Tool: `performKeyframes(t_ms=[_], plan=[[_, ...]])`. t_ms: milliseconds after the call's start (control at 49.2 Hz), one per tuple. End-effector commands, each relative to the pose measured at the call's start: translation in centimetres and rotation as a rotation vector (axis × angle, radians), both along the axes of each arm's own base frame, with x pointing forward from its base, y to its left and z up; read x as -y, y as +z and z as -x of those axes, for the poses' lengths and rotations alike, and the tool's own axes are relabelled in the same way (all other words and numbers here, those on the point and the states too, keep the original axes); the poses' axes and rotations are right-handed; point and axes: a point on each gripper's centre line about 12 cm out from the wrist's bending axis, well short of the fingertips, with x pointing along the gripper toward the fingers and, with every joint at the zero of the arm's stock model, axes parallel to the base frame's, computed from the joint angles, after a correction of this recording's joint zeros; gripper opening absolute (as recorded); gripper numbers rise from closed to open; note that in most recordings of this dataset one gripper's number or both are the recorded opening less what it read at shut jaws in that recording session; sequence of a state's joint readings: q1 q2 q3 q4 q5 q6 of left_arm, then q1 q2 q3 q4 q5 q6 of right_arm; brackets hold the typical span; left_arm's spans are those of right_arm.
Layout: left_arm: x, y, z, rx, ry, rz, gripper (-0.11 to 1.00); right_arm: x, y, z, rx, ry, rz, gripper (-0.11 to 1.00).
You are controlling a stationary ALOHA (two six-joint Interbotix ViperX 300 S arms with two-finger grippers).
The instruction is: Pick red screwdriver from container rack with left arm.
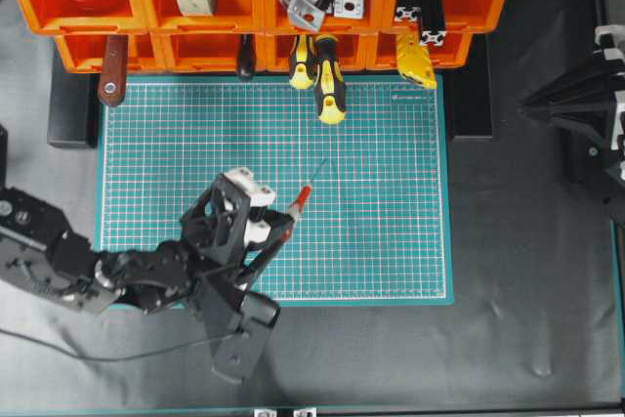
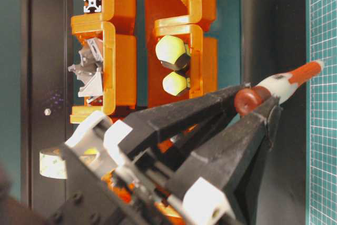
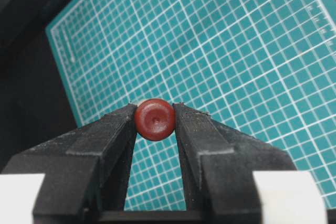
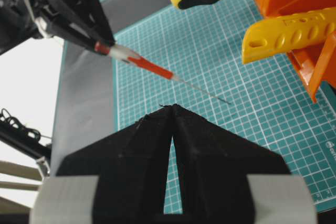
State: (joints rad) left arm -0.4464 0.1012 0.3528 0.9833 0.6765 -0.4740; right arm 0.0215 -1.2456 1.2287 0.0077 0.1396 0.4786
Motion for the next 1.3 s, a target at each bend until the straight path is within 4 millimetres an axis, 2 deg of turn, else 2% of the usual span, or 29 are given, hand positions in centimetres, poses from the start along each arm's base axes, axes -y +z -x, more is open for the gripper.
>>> performKeyframes(t_ms=[0, 224, 529, 549, 732, 793, 976, 1077, 1281], plan=[[-0.7, 1.2, -0.3, 0.033, 0.003, 0.016, 0.24, 0.0, 1.2, -0.2, 0.022, 0.002, 0.001, 0.00], [-1.6, 1.0, -0.6, 0.031, 0.023, 0.016, 0.24, 0.0, 1.1, -0.2, 0.018, 0.003, 0.001, 0.00], [-1.5, 0.6, -0.4, 0.025, 0.019, 0.025, 0.26, 0.0, 1.1, -0.2, 0.015, 0.003, 0.000, 0.00], [-1.6, 0.5, -0.3, 0.023, 0.023, 0.026, 0.28, 0.0, 1.1, -0.2, 0.015, 0.003, 0.001, 0.00], [-1.4, -0.3, 0.3, 0.017, 0.001, 0.057, 0.76, 0.0, 1.2, -0.2, 0.020, 0.002, -0.002, 0.00], [-1.3, -0.2, 0.5, 0.024, -0.006, 0.075, 0.84, 0.0, 1.2, -0.2, 0.021, 0.002, -0.002, 0.00], [-0.9, 0.2, 0.5, 0.049, 0.010, 0.125, 0.81, 0.0, 1.2, -0.2, 0.021, 0.002, -0.002, 0.00], [-1.0, 1.3, 0.7, 0.081, 0.040, 0.168, 0.81, 0.0, 1.3, -0.2, 0.025, 0.003, -0.001, 0.00], [-2.1, 5.0, 2.4, 0.185, 0.158, 0.309, 0.81, 0.0, 1.2, -0.2, 0.020, 0.003, 0.004, 0.00]])
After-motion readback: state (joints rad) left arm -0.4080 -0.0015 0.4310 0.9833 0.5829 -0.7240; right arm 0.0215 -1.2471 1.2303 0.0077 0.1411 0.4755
